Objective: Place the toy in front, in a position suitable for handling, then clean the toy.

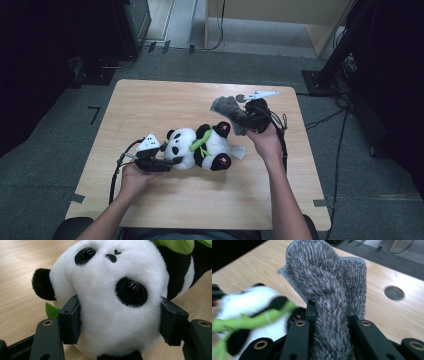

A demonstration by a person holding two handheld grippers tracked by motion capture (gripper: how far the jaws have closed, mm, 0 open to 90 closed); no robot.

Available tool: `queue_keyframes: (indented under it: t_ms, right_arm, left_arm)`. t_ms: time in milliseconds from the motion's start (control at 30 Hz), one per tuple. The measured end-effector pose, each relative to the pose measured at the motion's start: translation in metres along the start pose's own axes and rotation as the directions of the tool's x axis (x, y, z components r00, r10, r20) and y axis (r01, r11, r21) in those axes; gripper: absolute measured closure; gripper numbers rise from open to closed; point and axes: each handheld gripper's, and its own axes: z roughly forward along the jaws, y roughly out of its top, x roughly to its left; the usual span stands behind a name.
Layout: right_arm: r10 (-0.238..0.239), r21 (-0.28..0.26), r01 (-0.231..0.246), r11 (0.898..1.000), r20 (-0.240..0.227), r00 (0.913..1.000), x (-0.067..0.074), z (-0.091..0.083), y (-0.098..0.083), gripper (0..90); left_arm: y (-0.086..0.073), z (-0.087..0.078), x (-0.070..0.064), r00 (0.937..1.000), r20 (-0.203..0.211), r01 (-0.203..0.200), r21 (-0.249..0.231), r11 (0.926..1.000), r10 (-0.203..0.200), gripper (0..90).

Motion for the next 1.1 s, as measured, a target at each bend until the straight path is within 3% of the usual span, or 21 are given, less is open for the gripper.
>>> queue_keyframes:
  t_ms: [67, 100, 400, 533, 767, 1100]
  right_arm:
    - [-0.02, 0.001, 0.02, 1.0, -0.01, 0.9997, 0.01, 0.001, 0.008, 74.5]
    - [-0.032, -0.006, 0.031, 0.999, -0.038, 0.9988, 0.019, 0.004, 0.015, 74.5]
    - [-0.095, 0.036, 0.099, 0.994, -0.104, 0.9901, 0.047, 0.034, 0.026, 74.3]
    - [-0.122, 0.057, 0.133, 0.99, -0.162, 0.9792, 0.062, 0.052, 0.03, 74.3]
    - [-0.15, 0.081, 0.171, 0.982, -0.224, 0.9631, 0.082, 0.074, 0.034, 74.0]
    - [-0.163, 0.121, 0.203, 0.972, -0.281, 0.9457, 0.102, 0.099, 0.03, 74.0]
  left_arm:
    - [0.0, 0.001, 0.0, 1.0, 0.002, 0.006, -0.002, 1.0, -0.006, 30.9]
    - [0.001, 0.001, 0.0, 1.0, 0.003, 0.008, -0.003, 1.0, -0.008, 30.8]
    - [-0.001, 0.001, 0.0, 1.0, -0.004, 0.003, -0.011, 0.9999, -0.003, 30.0]
    - [-0.004, 0.0, -0.002, 0.9997, -0.011, -0.02, -0.014, 0.9997, 0.02, 29.2]
    - [-0.005, 0.0, -0.002, 0.9998, -0.01, -0.016, -0.019, 0.9997, 0.016, 29.2]
    - [-0.007, 0.001, -0.003, 0.9996, -0.02, -0.02, -0.032, 0.9993, 0.02, 29.3]
